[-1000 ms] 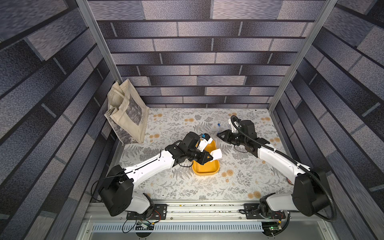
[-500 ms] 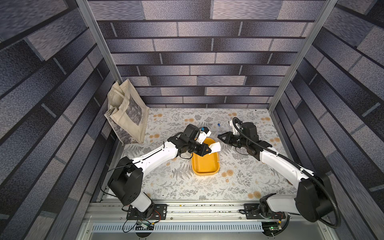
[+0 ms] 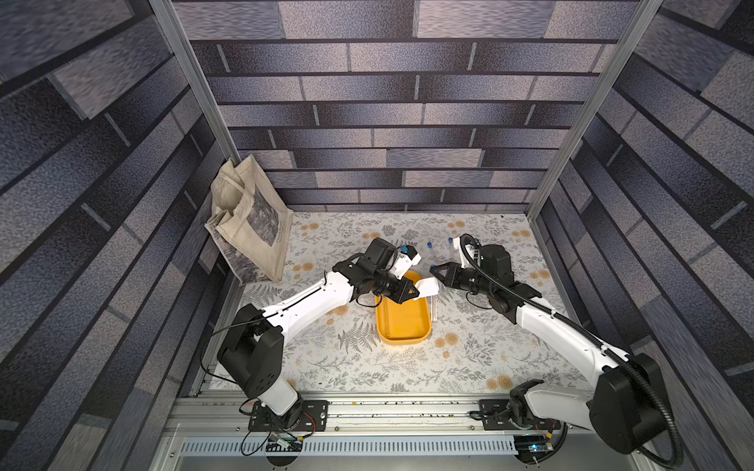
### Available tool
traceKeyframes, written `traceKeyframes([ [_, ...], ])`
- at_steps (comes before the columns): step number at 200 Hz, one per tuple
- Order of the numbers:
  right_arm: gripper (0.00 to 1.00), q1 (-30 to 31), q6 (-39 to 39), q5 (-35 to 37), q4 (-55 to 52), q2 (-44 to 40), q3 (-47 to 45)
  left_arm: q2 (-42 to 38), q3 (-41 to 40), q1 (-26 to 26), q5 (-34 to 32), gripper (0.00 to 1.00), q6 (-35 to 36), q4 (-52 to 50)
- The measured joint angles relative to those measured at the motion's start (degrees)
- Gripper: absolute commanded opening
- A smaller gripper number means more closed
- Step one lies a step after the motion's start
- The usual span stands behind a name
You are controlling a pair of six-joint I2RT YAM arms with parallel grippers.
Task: Wipe the exteriors of test tubes
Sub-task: Wipe the dirt from the test tube.
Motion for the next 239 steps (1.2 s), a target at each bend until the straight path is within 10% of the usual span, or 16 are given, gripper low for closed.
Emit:
traceKeyframes([
  [100,0.09,0.0,-0.9,0.6,0.0,0.2,0.5,-5.7,-12.2,-4.7,-0.6,0.10,-2.0,4.7],
  [239,0.09,0.0,-0.8,0.6,0.0,0.4,0.5,-1.2,-0.8,0.6,-1.5,0.10,-0.5,4.4],
])
